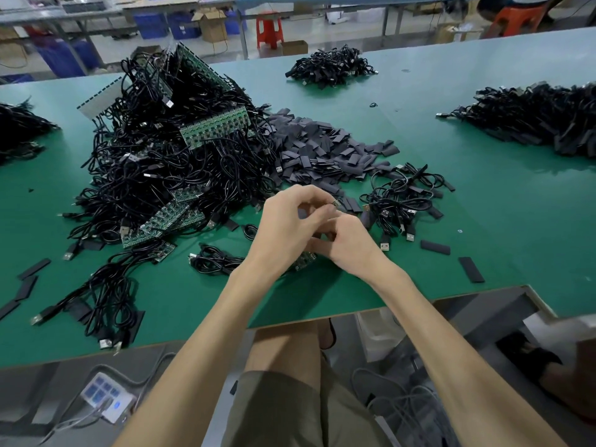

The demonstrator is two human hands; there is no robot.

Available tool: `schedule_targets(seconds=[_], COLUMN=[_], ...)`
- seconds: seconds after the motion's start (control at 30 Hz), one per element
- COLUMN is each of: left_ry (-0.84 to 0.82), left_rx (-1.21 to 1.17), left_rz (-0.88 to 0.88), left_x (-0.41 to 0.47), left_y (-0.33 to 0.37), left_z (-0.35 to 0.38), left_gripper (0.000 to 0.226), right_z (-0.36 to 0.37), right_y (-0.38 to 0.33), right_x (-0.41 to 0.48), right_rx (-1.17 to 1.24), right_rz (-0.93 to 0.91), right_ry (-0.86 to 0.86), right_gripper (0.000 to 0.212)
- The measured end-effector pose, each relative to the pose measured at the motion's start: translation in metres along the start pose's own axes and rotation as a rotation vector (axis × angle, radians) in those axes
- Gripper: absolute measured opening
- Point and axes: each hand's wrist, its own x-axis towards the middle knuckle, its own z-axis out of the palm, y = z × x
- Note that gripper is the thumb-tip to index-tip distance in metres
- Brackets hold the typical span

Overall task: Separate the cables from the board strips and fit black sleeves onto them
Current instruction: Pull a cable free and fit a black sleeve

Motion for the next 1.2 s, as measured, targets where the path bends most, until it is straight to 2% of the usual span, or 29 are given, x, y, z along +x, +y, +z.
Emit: schedule_targets(seconds=[0.07, 0.2, 0.33, 0.43, 0.6, 0.67, 0.77, 0.87, 0.97, 1.07, 1.2], left_ry=[0.022, 0.031, 0.054, 0.112, 0.024, 0.022, 0.002, -0.024, -0.050, -0.071, -0.184], left_rx=[-0.033, -0.060, -0.039, 0.082, 0.341, 0.421, 0.498, 0.599, 0.674, 0.545, 0.538], left_rz=[0.025, 0.020, 0.046, 0.031, -0.092, -0.069, -0.051, -0.112, -0.071, 0.032, 0.096], left_x=[0.000, 0.001, -0.005, -0.017, -0.043, -0.046, -0.043, -0.036, -0.031, -0.023, -0.007], left_y=[0.002, -0.001, -0.008, -0.022, -0.050, -0.057, -0.067, -0.075, -0.074, -0.061, -0.052], left_z=[0.001, 0.000, -0.002, -0.006, -0.008, -0.011, -0.024, -0.040, -0.037, -0.020, 0.006], left_gripper=[0.011, 0.011, 0.015, 0.022, 0.042, 0.041, 0.029, 0.016, 0.027, 0.020, 0.034], right_z=[-0.001, -0.007, -0.009, -0.011, -0.011, -0.012, -0.013, -0.013, -0.011, -0.011, -0.010], right_y=[-0.001, 0.004, 0.005, 0.004, -0.002, -0.003, -0.003, -0.005, -0.006, -0.005, 0.001], right_x=[0.000, 0.005, 0.005, 0.003, 0.002, 0.001, 0.001, 0.002, 0.002, 0.003, 0.006], right_rx=[0.023, 0.082, 0.185, 0.367, 0.433, 0.446, 0.446, 0.427, 0.447, 0.432, 0.391], right_rz=[0.011, 0.095, 0.073, 0.093, 0.107, 0.111, 0.096, 0.076, 0.053, 0.058, 0.081], right_ry=[0.022, 0.126, 0.173, 0.295, 0.384, 0.426, 0.469, 0.475, 0.437, 0.429, 0.405], right_gripper=[0.036, 0.016, 0.017, 0.019, 0.038, 0.038, 0.038, 0.034, 0.030, 0.029, 0.033])
